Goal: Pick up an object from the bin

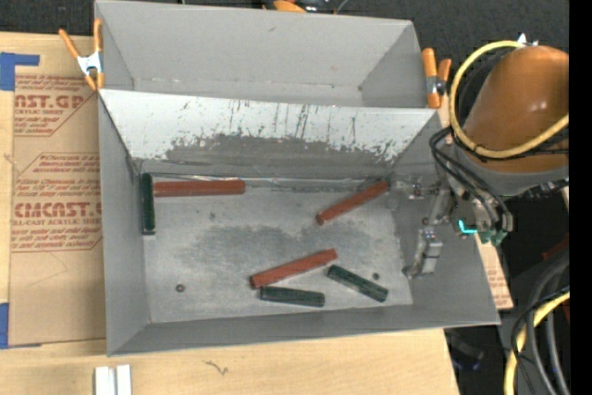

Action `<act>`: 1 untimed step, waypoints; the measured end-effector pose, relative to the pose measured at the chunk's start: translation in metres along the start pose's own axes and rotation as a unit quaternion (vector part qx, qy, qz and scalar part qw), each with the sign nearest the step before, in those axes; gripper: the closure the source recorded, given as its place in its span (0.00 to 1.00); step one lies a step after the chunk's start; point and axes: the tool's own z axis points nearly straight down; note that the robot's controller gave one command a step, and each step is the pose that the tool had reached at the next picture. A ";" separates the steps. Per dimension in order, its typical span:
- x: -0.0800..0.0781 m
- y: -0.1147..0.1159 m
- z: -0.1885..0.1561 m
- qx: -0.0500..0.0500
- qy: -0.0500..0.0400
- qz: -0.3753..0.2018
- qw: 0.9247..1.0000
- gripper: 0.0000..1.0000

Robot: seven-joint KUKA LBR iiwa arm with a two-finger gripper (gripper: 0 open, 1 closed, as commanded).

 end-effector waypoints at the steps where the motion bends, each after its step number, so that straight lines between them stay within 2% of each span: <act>1: -0.068 -0.023 0.158 0.000 -0.002 0.005 1.000 0.00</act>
Offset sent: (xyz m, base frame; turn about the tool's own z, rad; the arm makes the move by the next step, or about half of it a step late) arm 0.0669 -0.0239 -0.1542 0.0103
